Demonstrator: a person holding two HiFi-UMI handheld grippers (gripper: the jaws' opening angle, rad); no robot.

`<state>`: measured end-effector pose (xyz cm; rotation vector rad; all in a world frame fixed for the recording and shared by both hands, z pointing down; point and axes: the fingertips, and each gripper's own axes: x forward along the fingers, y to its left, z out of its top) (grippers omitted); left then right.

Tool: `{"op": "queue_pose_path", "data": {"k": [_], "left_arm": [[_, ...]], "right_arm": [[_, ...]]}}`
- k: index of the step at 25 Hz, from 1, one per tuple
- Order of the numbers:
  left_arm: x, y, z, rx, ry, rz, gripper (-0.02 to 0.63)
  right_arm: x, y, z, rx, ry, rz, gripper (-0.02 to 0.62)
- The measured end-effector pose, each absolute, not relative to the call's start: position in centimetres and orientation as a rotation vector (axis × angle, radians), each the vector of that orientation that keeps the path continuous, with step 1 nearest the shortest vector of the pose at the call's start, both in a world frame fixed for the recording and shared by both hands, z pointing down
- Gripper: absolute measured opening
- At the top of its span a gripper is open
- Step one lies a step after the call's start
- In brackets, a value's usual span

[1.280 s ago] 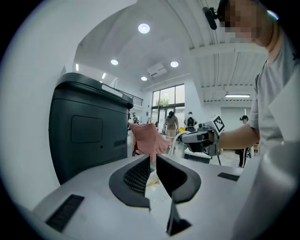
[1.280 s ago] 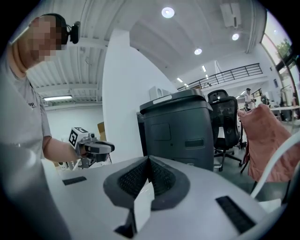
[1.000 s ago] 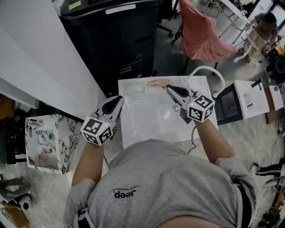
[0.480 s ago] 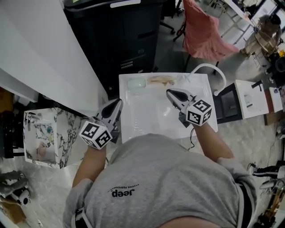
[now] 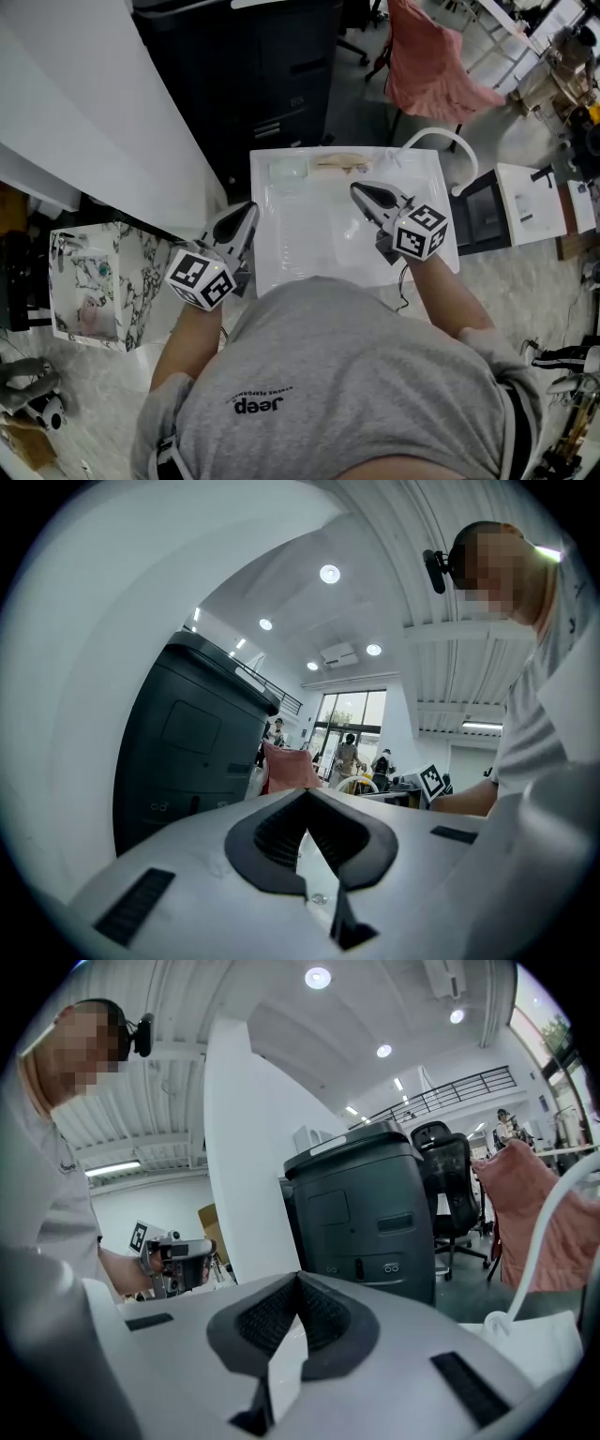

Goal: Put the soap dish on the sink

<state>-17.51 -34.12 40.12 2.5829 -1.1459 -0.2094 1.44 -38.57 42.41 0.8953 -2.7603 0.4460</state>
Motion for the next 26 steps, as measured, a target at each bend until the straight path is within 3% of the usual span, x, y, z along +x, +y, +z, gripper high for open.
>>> {"op": "queue_pose_path", "data": {"k": [26], "left_arm": [[-17.37, -34.09, 40.31, 2.605, -1.140, -0.187, 0.014]], "right_arm": [[1.04, -38.57, 42.35, 0.862, -2.741, 0.390, 0.051]]}}
